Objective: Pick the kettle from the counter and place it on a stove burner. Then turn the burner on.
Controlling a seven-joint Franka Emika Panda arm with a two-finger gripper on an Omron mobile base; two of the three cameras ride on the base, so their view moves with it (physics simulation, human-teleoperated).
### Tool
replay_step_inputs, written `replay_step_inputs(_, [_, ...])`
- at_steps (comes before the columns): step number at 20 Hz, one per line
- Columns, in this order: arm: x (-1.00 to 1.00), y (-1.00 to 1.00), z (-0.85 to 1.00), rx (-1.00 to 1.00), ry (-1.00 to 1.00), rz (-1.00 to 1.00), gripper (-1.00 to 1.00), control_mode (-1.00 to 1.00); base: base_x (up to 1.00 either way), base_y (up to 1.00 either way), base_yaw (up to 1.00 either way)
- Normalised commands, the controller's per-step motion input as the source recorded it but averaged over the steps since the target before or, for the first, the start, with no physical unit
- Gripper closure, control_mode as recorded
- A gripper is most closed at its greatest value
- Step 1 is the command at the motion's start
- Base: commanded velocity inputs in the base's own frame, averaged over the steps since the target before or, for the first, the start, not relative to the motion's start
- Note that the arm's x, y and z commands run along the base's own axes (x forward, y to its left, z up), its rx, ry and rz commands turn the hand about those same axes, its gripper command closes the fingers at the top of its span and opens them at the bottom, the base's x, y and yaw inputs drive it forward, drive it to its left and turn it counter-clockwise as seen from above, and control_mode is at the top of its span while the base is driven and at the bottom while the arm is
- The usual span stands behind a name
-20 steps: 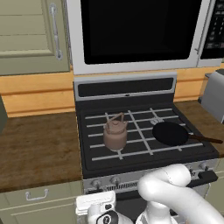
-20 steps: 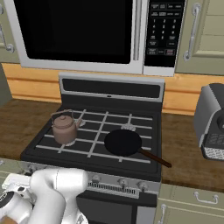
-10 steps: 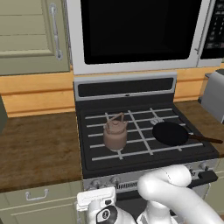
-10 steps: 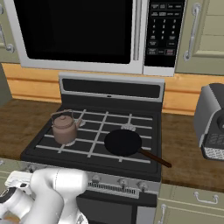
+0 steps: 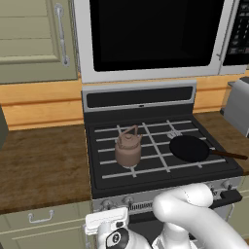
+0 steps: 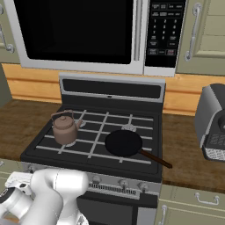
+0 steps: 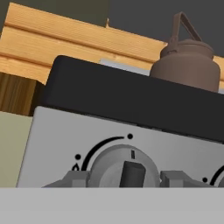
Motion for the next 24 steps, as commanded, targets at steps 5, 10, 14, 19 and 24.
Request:
replay_step_inputs(5, [0.11, 0.00, 0.00, -0.13, 0.00, 0.02, 1.00, -1.00, 0.00, 0.00, 0.00])
replay_step_inputs(10, [0.02, 0.10, 0.01, -0.27, -0.01, 0.04, 1.00, -1.00, 0.00, 0.00, 0.00])
replay_step_inputs(14, [0.06, 0.29, 0.10, -0.35, 0.00, 0.04, 1.00, -1.00, 0.00, 0.00, 0.00])
replay_step_inputs(19, [0.02, 0.50, 0.28, -0.43, 0.01, 0.01, 1.00, -1.00, 0.00, 0.00, 0.00])
replay_step_inputs(24, [0.05, 0.79, 0.30, -0.53, 0.01, 0.00, 1.00, -1.00, 0.00, 0.00, 0.00])
